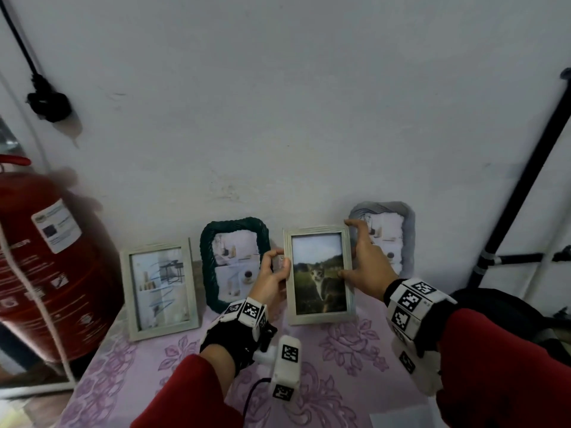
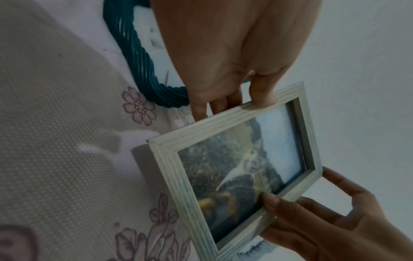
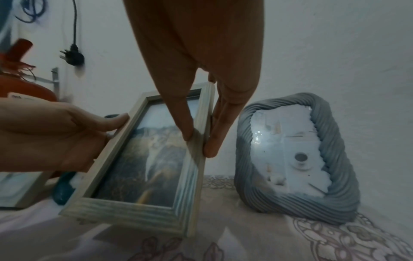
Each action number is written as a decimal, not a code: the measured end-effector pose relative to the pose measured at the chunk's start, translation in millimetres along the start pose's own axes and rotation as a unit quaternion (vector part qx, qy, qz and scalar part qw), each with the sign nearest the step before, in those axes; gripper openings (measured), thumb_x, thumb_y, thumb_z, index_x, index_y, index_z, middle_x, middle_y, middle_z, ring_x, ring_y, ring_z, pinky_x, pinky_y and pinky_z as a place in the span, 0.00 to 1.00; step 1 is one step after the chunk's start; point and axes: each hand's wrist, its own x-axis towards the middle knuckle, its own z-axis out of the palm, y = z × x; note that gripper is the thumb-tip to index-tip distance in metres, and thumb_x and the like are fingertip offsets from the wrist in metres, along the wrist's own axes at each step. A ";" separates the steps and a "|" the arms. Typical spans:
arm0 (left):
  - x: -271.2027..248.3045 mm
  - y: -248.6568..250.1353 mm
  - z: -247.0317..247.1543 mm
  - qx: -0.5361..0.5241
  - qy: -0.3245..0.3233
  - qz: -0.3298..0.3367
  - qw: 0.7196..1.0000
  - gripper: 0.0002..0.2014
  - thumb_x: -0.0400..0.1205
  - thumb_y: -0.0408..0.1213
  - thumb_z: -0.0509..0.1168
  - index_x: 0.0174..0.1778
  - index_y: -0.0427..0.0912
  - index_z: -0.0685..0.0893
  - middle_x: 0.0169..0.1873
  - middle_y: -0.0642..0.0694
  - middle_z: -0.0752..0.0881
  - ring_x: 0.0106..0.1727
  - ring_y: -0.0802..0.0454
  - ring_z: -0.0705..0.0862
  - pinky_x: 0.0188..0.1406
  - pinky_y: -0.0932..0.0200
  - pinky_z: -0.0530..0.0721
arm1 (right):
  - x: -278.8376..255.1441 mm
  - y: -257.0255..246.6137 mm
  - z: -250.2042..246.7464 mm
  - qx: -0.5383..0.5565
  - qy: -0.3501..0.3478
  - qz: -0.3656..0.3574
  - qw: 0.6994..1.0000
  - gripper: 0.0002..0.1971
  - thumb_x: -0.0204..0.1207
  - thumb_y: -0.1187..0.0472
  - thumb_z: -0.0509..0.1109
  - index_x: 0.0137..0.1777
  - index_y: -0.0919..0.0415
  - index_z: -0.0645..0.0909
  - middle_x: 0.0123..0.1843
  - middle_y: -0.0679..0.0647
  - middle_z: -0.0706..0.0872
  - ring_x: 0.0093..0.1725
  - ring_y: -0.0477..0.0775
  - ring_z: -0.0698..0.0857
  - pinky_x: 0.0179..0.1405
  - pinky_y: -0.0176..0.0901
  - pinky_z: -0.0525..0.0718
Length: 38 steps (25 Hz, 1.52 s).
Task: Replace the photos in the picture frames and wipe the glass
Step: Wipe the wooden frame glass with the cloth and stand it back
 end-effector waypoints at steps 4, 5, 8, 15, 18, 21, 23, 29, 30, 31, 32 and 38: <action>8.7 -11.7 -3.1 0.002 -0.006 -0.004 1.000 0.12 0.85 0.29 0.55 0.64 0.44 0.67 0.53 0.35 0.79 0.43 0.43 0.81 0.38 0.54 0.82 | 5.2 11.1 8.0 -0.003 -0.006 0.002 1.000 0.42 0.65 0.68 0.77 0.72 0.53 0.53 0.45 0.73 0.85 0.40 0.68 0.85 0.42 0.64 0.84; 8.5 -14.5 -4.8 0.006 -0.004 -0.001 1.000 0.12 0.85 0.30 0.55 0.64 0.44 0.67 0.54 0.35 0.79 0.46 0.41 0.81 0.41 0.53 0.83 | 5.5 12.0 8.4 -0.004 -0.012 0.001 1.000 0.42 0.65 0.68 0.77 0.72 0.53 0.54 0.44 0.73 0.85 0.39 0.67 0.85 0.42 0.63 0.85; 5.8 -20.4 -7.3 0.015 0.010 0.004 1.000 0.12 0.85 0.30 0.54 0.64 0.44 0.67 0.57 0.35 0.78 0.49 0.41 0.81 0.42 0.53 0.84 | 2.5 11.9 7.8 0.003 -0.028 0.006 1.000 0.42 0.64 0.69 0.77 0.71 0.55 0.55 0.43 0.71 0.84 0.38 0.66 0.85 0.39 0.62 0.85; -6.1 -23.2 -7.1 0.076 0.009 0.032 0.997 0.10 0.85 0.31 0.55 0.61 0.44 0.67 0.58 0.35 0.78 0.53 0.43 0.80 0.37 0.60 0.85 | -6.7 10.8 7.3 -0.013 -0.031 0.013 0.999 0.40 0.64 0.74 0.74 0.72 0.59 0.56 0.34 0.63 0.80 0.34 0.63 0.82 0.37 0.58 0.83; -9.0 -23.3 -6.7 0.081 0.014 0.035 0.996 0.13 0.85 0.31 0.55 0.65 0.41 0.66 0.57 0.37 0.79 0.52 0.44 0.81 0.35 0.62 0.87 | -7.1 10.4 7.5 -0.010 -0.029 0.009 0.999 0.40 0.64 0.73 0.74 0.72 0.59 0.56 0.36 0.65 0.81 0.36 0.65 0.83 0.38 0.60 0.84; -10.7 -22.4 -5.7 0.091 0.012 0.034 0.995 0.17 0.85 0.31 0.55 0.70 0.37 0.65 0.55 0.37 0.80 0.43 0.49 0.83 0.31 0.65 0.86 | -8.7 11.1 8.3 -0.003 -0.016 0.012 1.000 0.41 0.64 0.71 0.77 0.73 0.58 0.57 0.33 0.62 0.81 0.34 0.62 0.83 0.37 0.53 0.83; -10.7 -20.8 -5.7 0.103 0.015 0.027 0.994 0.17 0.85 0.31 0.56 0.70 0.38 0.66 0.52 0.39 0.82 0.41 0.52 0.83 0.29 0.66 0.86 | -10.7 11.6 7.0 0.001 -0.011 0.021 1.000 0.42 0.64 0.69 0.78 0.74 0.57 0.57 0.30 0.57 0.79 0.32 0.59 0.81 0.36 0.51 0.82; -16.9 -16.2 -9.1 0.217 0.024 0.041 0.975 0.20 0.84 0.39 0.59 0.71 0.44 0.65 0.47 0.47 0.80 0.48 0.55 0.81 0.49 0.59 0.82 | -19.3 -2.4 2.0 0.018 -0.032 0.039 0.999 0.47 0.66 0.68 0.76 0.79 0.61 0.49 0.55 0.62 0.80 0.56 0.65 0.80 0.55 0.53 0.80; -19.4 -14.1 -9.8 0.231 0.031 0.049 0.971 0.20 0.84 0.41 0.59 0.71 0.46 0.65 0.46 0.49 0.79 0.50 0.56 0.80 0.51 0.60 0.80 | -19.8 -8.0 3.0 -0.004 -0.023 0.055 0.998 0.46 0.66 0.69 0.75 0.79 0.60 0.49 0.64 0.67 0.74 0.65 0.68 0.74 0.64 0.56 0.75; -20.8 -11.3 -11.9 0.243 0.043 0.058 0.967 0.20 0.84 0.43 0.58 0.72 0.46 0.65 0.47 0.49 0.77 0.53 0.53 0.79 0.55 0.58 0.79 | -20.1 -15.0 4.1 -0.046 0.003 0.069 0.997 0.44 0.66 0.70 0.73 0.78 0.60 0.51 0.69 0.69 0.68 0.69 0.69 0.68 0.67 0.58 0.71; -22.1 -7.2 -15.1 0.258 0.058 0.069 0.962 0.19 0.84 0.44 0.58 0.71 0.46 0.66 0.50 0.46 0.77 0.56 0.49 0.78 0.60 0.53 0.77 | -20.4 -23.1 5.4 -0.095 0.041 0.072 0.992 0.41 0.65 0.72 0.69 0.77 0.59 0.55 0.69 0.69 0.66 0.71 0.70 0.66 0.67 0.59 0.69; -20.8 48.3 -59.8 0.406 0.173 0.196 0.876 0.14 0.81 0.36 0.64 0.62 0.38 0.77 0.58 0.37 0.79 0.60 0.42 0.79 0.63 0.42 0.78 | 0.6 -71.2 18.3 -0.158 0.133 -0.037 0.978 0.22 0.69 0.68 0.64 0.65 0.59 0.73 0.62 0.59 0.76 0.65 0.60 0.72 0.64 0.55 0.69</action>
